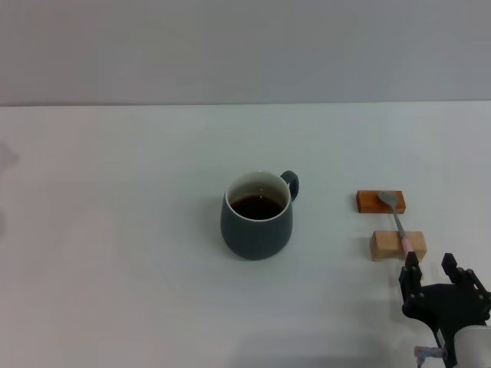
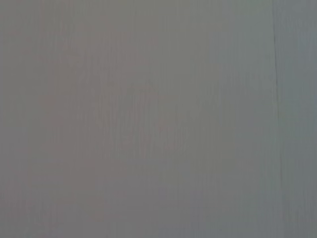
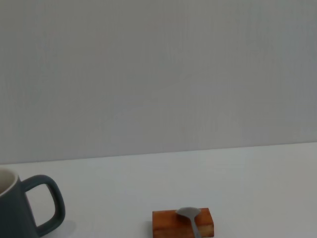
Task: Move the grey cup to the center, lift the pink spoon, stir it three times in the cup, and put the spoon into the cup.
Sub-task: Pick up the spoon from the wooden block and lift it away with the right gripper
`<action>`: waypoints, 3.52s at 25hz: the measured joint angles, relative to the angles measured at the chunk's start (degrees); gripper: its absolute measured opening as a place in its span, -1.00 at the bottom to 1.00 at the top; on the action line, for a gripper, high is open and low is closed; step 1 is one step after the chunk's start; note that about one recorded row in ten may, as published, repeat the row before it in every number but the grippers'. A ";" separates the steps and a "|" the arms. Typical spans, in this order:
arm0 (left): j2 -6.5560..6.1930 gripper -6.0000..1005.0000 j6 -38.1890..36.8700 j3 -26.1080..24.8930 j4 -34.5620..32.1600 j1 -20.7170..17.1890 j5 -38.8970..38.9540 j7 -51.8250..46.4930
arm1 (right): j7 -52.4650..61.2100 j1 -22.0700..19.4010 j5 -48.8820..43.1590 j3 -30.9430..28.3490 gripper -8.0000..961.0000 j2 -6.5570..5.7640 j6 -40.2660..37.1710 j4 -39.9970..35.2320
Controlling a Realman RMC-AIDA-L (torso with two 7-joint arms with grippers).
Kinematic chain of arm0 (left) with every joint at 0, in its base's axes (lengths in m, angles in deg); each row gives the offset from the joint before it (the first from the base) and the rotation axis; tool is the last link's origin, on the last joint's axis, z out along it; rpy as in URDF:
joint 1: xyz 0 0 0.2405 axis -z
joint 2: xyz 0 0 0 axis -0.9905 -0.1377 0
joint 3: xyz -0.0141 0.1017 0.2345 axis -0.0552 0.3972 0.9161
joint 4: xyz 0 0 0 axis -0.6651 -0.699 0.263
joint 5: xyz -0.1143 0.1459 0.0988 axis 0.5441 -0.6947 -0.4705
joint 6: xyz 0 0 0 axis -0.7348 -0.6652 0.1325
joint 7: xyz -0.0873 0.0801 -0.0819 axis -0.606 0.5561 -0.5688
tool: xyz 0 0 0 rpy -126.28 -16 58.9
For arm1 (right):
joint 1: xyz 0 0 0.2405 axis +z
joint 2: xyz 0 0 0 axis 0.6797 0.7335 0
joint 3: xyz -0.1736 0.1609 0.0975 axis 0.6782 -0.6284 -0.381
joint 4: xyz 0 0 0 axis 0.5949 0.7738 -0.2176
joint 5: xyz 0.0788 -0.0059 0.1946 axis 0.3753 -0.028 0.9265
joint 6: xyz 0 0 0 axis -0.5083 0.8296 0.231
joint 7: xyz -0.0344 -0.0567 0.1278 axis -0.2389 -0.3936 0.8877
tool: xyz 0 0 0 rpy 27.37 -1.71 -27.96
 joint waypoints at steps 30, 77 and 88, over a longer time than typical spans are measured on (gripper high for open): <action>0.43 -0.99 -2.00 -0.09 -0.20 0.02 0.00 -0.01 | 0.02 4.53 4.08 -1.07 -0.01 -0.84 5.12 -2.09; 0.63 -0.99 -3.36 -0.53 -0.23 -0.26 0.00 -0.08 | -0.59 4.80 4.31 -1.25 -0.35 -1.57 7.05 -1.21; 0.69 -0.99 -3.45 -0.52 -0.34 -0.47 0.00 -0.29 | -0.69 4.70 4.57 -1.23 -0.49 -1.59 6.96 -1.22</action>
